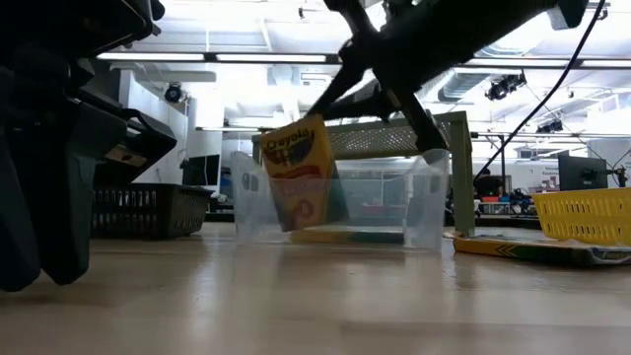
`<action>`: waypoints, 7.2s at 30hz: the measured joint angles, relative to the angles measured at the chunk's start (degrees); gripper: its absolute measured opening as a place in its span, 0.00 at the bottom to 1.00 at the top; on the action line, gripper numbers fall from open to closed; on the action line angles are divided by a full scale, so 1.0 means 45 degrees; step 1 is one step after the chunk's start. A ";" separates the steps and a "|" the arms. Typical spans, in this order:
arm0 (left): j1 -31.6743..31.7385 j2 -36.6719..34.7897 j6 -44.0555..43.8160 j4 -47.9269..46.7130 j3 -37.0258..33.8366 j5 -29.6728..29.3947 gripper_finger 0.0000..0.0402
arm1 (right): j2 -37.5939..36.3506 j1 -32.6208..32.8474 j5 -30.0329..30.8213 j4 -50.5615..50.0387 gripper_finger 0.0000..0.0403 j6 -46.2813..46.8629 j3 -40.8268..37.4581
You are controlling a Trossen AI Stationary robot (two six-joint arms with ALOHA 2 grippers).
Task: Pick & Place Office Desk Supplies
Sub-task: Put the left yellow crayon box into the transparent bin, then put the yellow crayon box into the transparent bin
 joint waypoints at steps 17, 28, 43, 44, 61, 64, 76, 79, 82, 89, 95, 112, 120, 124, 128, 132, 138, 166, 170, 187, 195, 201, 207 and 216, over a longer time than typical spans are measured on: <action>0.0000 0.0000 0.0008 0.0000 0.0010 0.0004 0.16 | -0.0015 -0.0074 -0.0459 -0.1296 0.14 -0.0667 0.0011; 0.0000 0.0000 0.0005 -0.0005 0.0010 0.0005 0.16 | 0.0005 -0.0111 0.1623 -0.1308 0.32 -0.0933 -0.0003; 0.0000 0.0000 0.0005 -0.0008 0.0010 0.0010 0.16 | 0.0005 -0.0271 0.2778 -0.1269 0.31 -0.3815 -0.0003; 0.0000 0.0000 -0.0002 -0.0005 0.0010 0.0010 0.16 | 0.0005 -0.0300 0.2769 -0.1274 0.31 -0.3968 -0.0003; 0.0005 0.0000 -0.0092 -0.0005 0.0010 0.0015 0.16 | 0.0005 -0.0175 0.3453 0.4456 0.31 -1.0619 -0.0003; 0.0005 0.0000 -0.0092 -0.0010 0.0010 0.0015 0.16 | 0.0005 0.0076 0.3453 0.5975 0.31 -1.2163 -0.0003; 0.0005 0.0000 -0.0016 -0.0052 0.0010 0.0015 0.16 | 0.0005 0.1366 0.3437 0.7601 0.31 -1.4082 -0.0003; 0.0005 0.0000 0.0044 -0.0112 0.0010 0.0015 0.16 | 0.0001 0.1743 0.3448 0.7600 0.31 -1.4119 -0.0003; 0.0013 0.0000 0.0049 -0.0102 0.0010 0.0015 0.16 | 0.0005 0.2137 0.3448 0.7595 0.31 -1.4400 -0.0003; 0.0391 0.0000 0.0037 0.0412 0.0010 -0.0010 0.16 | 0.0005 0.3267 0.4254 0.7488 0.31 -1.5312 -0.0003; 0.0947 0.0000 0.0017 0.1657 0.0010 -0.0020 0.16 | 0.0000 0.4475 0.4803 0.7462 0.31 -1.5722 -0.0003; 0.2182 0.0000 0.1764 0.4166 0.0010 0.0168 0.16 | 0.0000 0.6903 0.6553 0.4007 0.31 -1.0730 -0.0003; 0.1766 0.0005 0.2146 0.4624 0.0010 0.0175 0.16 | 0.0000 0.6452 0.5722 0.2768 0.31 -1.0011 -0.0003; 0.1661 0.0005 0.2134 0.4646 0.0010 0.0175 0.16 | 0.0000 0.6170 0.4695 0.2528 0.27 -0.9964 -0.0003; 0.1666 0.0005 0.2127 0.4732 0.0010 0.0165 0.16 | -0.0056 0.5855 0.2801 0.2384 0.22 -0.9965 -0.0003; 0.1671 0.0005 0.2093 0.4732 0.0010 0.0131 0.16 | -0.0476 0.5465 0.0814 0.0307 0.19 -0.9190 0.0349; 0.1671 0.0005 0.1938 0.4753 0.0010 0.0096 0.16 | -0.0937 0.4928 -0.1948 -0.7974 0.18 -0.5537 0.2291; 0.1671 0.0010 0.1908 0.4712 0.0010 0.0102 0.16 | 0.0170 0.4421 -0.3498 -1.4617 0.18 0.5604 0.0854; 0.1671 0.0010 0.1909 0.4700 0.0010 0.0102 0.16 | 0.0170 0.4421 -0.3609 -1.3808 0.18 0.5391 0.0730; 0.1671 0.0010 0.1909 0.4667 0.0010 0.0110 0.16 | 0.0643 0.4445 -0.4595 -0.9542 0.18 0.3845 0.0755; 0.1671 0.0010 0.1909 0.4663 0.0010 0.0112 0.16 | 0.1416 0.4438 -0.4444 -0.5773 0.18 0.2806 0.0774; 0.1671 0.0010 0.1909 0.4663 0.0010 0.0112 0.16 | 0.1628 0.4059 -0.4381 -0.3454 0.18 0.0576 0.0714; 0.1671 0.0010 0.1909 0.4668 0.0010 0.0112 0.16 | 0.1622 0.3731 -0.4109 -0.1806 0.18 -0.1545 0.0701; 0.1671 0.0010 0.1493 0.4668 0.0010 0.0112 0.16 | 0.0952 0.3733 -0.3744 -0.2776 0.18 -0.1989 0.0724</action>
